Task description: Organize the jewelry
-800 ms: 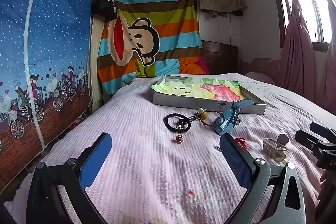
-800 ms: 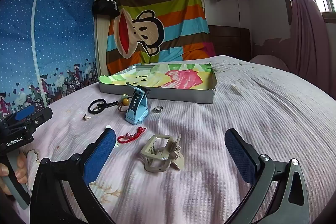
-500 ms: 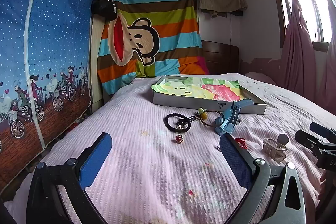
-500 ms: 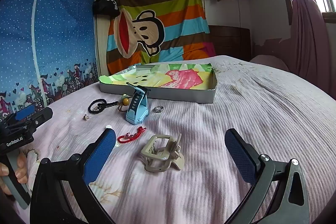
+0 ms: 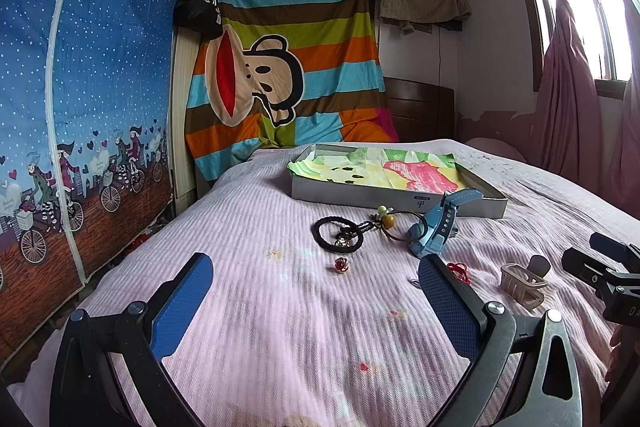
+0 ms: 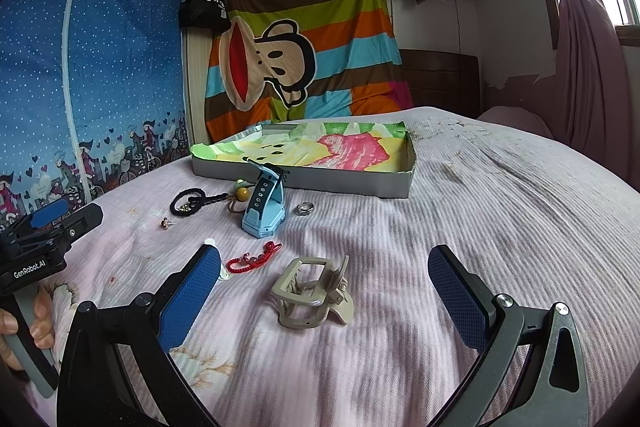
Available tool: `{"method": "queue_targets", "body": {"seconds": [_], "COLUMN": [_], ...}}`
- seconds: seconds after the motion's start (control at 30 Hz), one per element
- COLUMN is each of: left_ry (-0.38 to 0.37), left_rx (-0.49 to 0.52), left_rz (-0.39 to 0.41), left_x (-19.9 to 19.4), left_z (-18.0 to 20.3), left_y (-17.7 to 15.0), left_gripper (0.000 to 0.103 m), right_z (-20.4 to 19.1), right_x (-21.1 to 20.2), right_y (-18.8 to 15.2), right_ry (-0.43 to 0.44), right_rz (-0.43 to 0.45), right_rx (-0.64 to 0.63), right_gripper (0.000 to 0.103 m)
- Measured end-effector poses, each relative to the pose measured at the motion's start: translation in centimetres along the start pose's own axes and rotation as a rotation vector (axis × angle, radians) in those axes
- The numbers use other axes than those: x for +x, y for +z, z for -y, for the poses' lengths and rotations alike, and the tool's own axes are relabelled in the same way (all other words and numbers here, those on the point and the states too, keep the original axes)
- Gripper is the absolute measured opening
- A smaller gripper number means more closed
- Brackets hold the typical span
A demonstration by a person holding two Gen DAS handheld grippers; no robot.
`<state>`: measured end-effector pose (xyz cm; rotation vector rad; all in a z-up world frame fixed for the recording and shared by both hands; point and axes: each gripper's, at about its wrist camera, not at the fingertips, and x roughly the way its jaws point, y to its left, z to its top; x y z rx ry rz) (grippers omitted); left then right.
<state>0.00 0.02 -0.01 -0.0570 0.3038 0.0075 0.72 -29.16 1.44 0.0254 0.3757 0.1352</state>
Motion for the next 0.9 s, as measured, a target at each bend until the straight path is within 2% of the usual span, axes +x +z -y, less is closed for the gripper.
{"method": "queue_targets", "body": {"seconds": [0.9], "left_ry": [0.0], "left_rx": [0.0], "left_rz": [0.001], "left_x": [-0.01], "left_z": [0.01], "left_y": [0.0], "left_gripper": [0.103], "right_z": [-0.03], "right_x": [0.09], "right_y": [-0.13], "right_ry": [0.0], "right_rz": [0.001], "right_rx": [-0.002], "right_gripper": [0.102]}}
